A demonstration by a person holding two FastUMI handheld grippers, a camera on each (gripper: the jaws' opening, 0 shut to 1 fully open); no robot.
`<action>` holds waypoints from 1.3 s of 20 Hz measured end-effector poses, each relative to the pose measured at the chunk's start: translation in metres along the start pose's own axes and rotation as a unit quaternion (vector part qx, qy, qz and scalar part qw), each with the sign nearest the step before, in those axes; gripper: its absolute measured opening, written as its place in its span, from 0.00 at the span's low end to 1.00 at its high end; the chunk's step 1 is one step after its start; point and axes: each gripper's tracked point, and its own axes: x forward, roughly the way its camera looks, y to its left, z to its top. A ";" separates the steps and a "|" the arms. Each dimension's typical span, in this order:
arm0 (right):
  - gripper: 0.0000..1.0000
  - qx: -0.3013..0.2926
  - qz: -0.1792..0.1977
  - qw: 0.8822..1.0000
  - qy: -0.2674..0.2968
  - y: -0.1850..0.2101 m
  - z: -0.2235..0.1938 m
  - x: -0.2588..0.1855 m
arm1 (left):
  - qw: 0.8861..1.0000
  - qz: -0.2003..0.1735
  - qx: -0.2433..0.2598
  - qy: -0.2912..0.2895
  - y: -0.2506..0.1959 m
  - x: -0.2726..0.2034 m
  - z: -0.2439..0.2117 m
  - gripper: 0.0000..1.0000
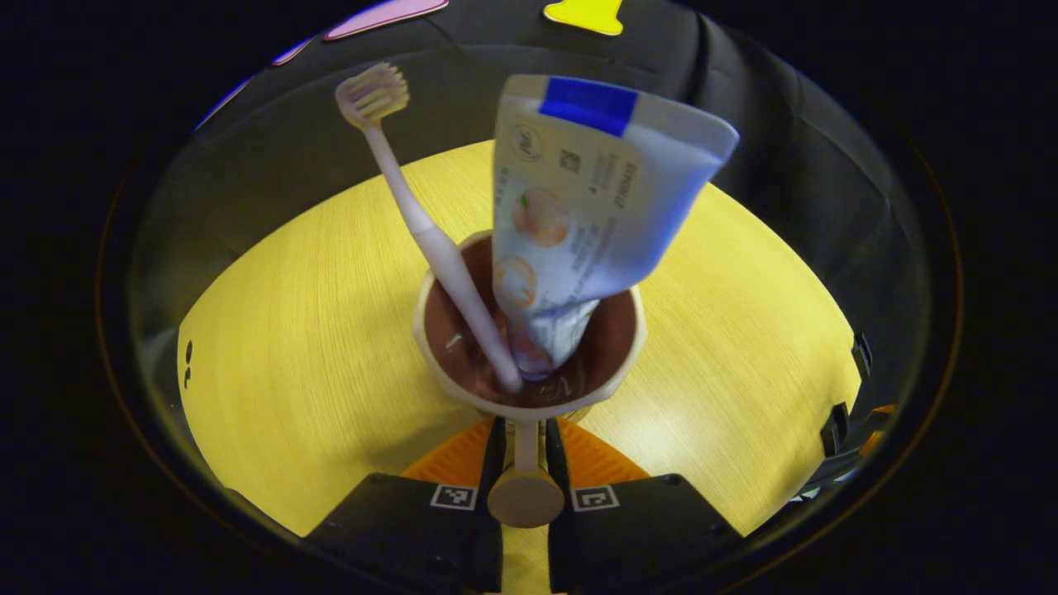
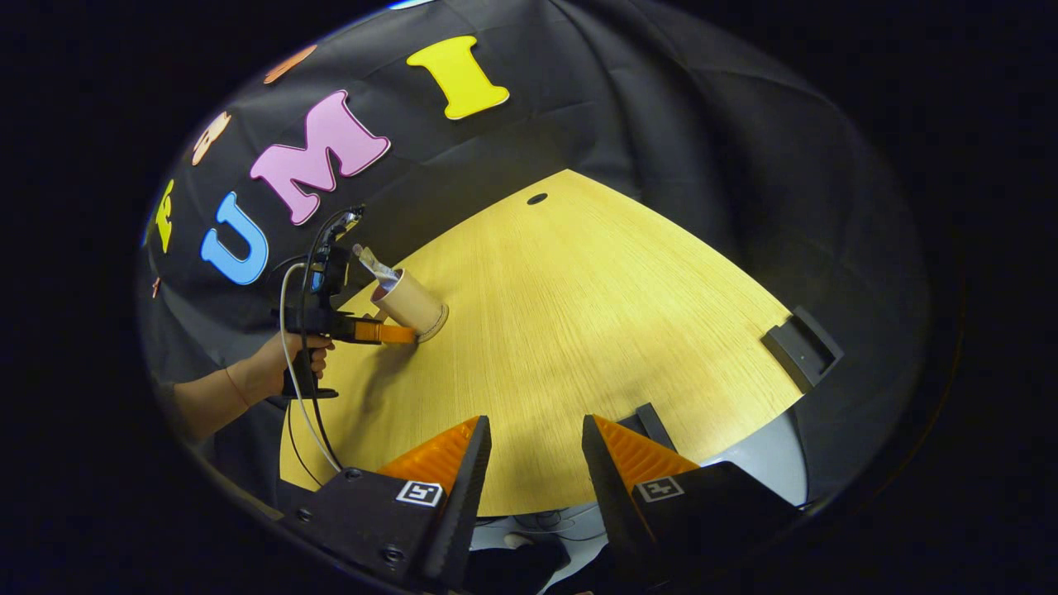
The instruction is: Put the toothbrush and toothpaste on the desktop into the cup, then pick up the cup and place it on the coaster on the desktop.
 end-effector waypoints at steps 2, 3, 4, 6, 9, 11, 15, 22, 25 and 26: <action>0.69 -0.002 0.001 1.000 0.002 0.003 -0.001 0.002 | 1.000 0.001 0.001 0.002 0.003 -0.003 -0.003 0.31; 0.69 -0.003 0.001 1.000 0.004 0.005 -0.001 0.004 | 1.000 0.002 0.002 0.003 0.003 -0.001 -0.003 0.27; 0.69 -0.004 0.003 1.000 0.004 0.008 0.000 0.004 | 1.000 0.002 0.002 0.003 0.003 0.000 -0.002 0.24; 0.69 -0.007 0.004 1.000 0.004 0.011 0.001 0.006 | 1.000 0.001 0.005 0.006 0.004 -0.001 -0.003 0.34; 0.69 -0.006 0.003 1.000 0.004 0.016 0.002 0.009 | 1.000 0.001 0.008 -0.007 0.004 -0.009 0.000 0.34; 0.69 -0.006 0.002 1.000 0.004 0.020 0.002 0.009 | 1.000 -0.004 0.010 -0.018 0.004 -0.017 0.003 0.37; 0.69 -0.013 0.005 1.000 -0.001 0.033 0.007 0.011 | 1.000 -0.008 0.008 -0.024 0.007 -0.028 0.002 0.71; 0.69 -0.022 0.013 1.000 -0.011 0.062 0.019 0.006 | 0.999 -0.004 0.016 -0.046 0.014 -0.052 0.005 0.92; 0.69 -0.032 0.019 0.999 -0.014 0.079 0.023 0.004 | 0.998 0.003 0.013 -0.057 0.019 -0.070 0.004 0.95; 0.69 -0.035 0.022 0.999 -0.015 0.085 0.024 0.004 | 0.998 0.004 0.009 -0.059 0.020 -0.078 0.001 0.97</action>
